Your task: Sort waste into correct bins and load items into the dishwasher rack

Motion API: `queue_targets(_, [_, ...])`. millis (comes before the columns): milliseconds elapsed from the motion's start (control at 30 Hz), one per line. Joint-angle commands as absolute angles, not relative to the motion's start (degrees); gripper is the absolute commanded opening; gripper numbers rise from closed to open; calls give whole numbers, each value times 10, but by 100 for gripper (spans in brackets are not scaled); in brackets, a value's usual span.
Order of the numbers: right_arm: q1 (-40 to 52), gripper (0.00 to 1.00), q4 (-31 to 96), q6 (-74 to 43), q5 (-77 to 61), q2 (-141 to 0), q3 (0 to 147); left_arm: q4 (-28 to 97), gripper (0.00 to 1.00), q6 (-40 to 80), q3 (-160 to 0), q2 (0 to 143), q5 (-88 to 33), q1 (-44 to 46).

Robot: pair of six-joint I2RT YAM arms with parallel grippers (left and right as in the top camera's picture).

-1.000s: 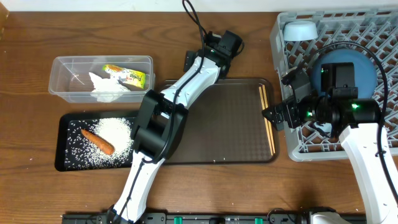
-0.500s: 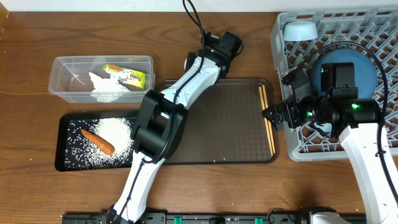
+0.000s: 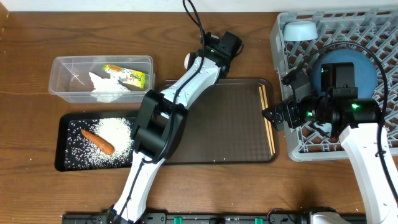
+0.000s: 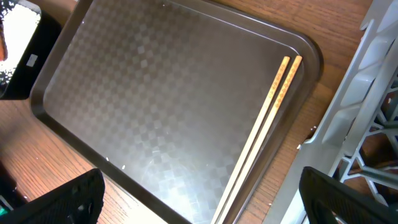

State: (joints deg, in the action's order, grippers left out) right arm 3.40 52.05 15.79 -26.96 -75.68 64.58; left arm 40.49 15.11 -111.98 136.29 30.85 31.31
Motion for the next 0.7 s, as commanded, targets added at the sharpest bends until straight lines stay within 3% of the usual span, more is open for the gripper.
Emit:
queue_targets(0, [32,99,521,157,-272,-749,656,407,52,153,-1115,1365,322,314])
queue_targets(667, [32,99,521,157,-272,-749,656,407,33,153,-1115,1365,322,314])
